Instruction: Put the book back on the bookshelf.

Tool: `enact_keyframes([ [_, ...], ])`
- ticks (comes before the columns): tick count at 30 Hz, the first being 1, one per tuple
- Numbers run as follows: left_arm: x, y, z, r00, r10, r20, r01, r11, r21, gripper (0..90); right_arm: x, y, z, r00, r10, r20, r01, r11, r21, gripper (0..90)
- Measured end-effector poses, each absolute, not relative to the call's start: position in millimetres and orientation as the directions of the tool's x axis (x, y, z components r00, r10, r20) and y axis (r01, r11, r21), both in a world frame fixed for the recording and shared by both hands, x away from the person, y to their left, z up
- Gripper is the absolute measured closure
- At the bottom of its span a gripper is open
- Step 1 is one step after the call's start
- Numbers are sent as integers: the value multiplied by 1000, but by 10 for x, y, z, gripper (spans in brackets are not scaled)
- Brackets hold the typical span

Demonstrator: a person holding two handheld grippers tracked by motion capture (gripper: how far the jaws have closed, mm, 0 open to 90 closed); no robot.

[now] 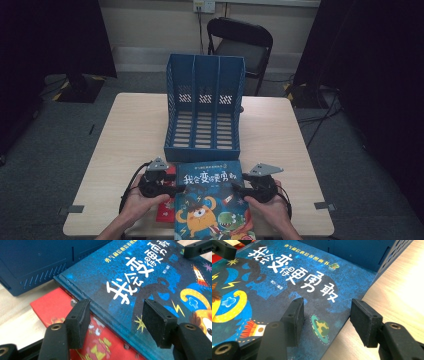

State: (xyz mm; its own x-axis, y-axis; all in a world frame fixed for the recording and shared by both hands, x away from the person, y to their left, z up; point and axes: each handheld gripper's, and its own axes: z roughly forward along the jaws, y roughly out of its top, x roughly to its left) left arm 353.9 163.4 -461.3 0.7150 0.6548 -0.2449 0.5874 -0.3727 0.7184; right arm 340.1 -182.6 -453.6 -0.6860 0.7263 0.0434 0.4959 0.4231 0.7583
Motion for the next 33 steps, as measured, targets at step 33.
enact_keyframes([
  [33, 3520, 1564, -4655, 732, 625, -272, 570, -343, 746, 364, 3429, -1954, -4662, -651, 723, 233, 611, 316, 726, 148],
])
